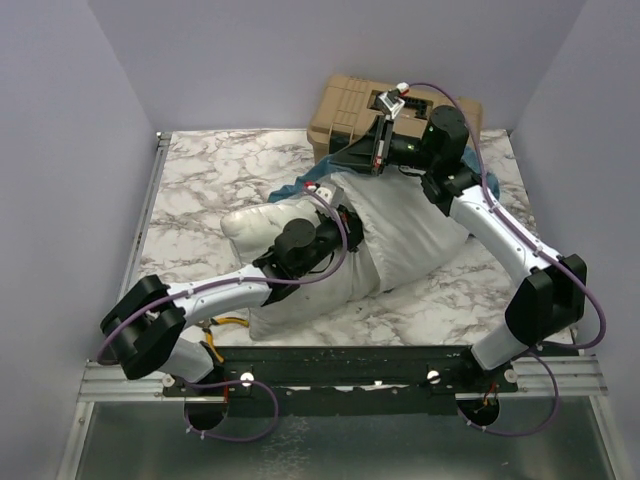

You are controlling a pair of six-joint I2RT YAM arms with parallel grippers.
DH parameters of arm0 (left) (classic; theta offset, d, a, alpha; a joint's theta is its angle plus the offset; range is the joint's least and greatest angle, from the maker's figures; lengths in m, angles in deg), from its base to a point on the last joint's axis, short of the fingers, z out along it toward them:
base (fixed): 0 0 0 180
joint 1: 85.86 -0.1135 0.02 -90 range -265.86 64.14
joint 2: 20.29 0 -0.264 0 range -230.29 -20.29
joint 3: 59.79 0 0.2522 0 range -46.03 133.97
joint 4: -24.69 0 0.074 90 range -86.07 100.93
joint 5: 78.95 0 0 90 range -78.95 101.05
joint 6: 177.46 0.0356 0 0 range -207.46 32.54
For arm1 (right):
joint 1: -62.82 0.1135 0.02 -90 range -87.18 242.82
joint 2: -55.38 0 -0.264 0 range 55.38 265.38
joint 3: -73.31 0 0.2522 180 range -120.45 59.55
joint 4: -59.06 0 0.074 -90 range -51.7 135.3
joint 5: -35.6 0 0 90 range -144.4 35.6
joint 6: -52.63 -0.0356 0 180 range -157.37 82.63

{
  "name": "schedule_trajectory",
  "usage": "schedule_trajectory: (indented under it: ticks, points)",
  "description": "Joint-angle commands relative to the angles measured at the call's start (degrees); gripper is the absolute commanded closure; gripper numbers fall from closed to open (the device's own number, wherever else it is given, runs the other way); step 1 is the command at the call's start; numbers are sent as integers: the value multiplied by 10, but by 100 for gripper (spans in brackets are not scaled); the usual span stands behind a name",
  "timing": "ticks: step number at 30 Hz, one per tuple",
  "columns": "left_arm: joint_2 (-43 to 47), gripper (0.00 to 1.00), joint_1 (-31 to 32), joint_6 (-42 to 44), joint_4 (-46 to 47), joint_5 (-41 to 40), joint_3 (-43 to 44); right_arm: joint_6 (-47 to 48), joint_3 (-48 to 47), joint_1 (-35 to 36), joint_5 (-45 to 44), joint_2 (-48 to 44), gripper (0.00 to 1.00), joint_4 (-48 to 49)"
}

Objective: Put the pillow into the pillowcase
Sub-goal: Stuff the pillow into the pillowcase.

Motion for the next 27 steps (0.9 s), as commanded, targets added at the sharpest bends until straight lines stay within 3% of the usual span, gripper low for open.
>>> schedule_trajectory:
  ticks: [1,6,9,11,13,14,17,20,22,27]
  points:
    - [-43,100,11,-37,53,54,44,-114,-9,60,-20,-34,100,157]
    - [-68,100,19,-49,70,53,61,-160,65,112,-124,-66,100,241]
    - [-80,100,26,-58,84,56,62,-166,95,132,-143,-73,100,260]
    - [-76,100,28,-58,86,46,53,-124,82,135,-131,-71,100,208]
    - [-60,100,29,-51,87,29,38,-14,32,131,-139,-81,96,46]
    - [-42,100,28,-45,87,18,29,50,-2,126,-160,-84,88,-53]
    - [9,100,28,-29,86,-23,-4,219,-122,106,-231,-79,48,-288]
    - [55,100,28,-24,83,-53,-34,355,-252,94,-339,-54,19,-481]
    - [78,100,28,-23,74,-59,-47,419,-317,91,-415,-36,10,-570]
    - [104,100,28,-30,62,-65,-67,505,-382,67,-558,1,4,-701]
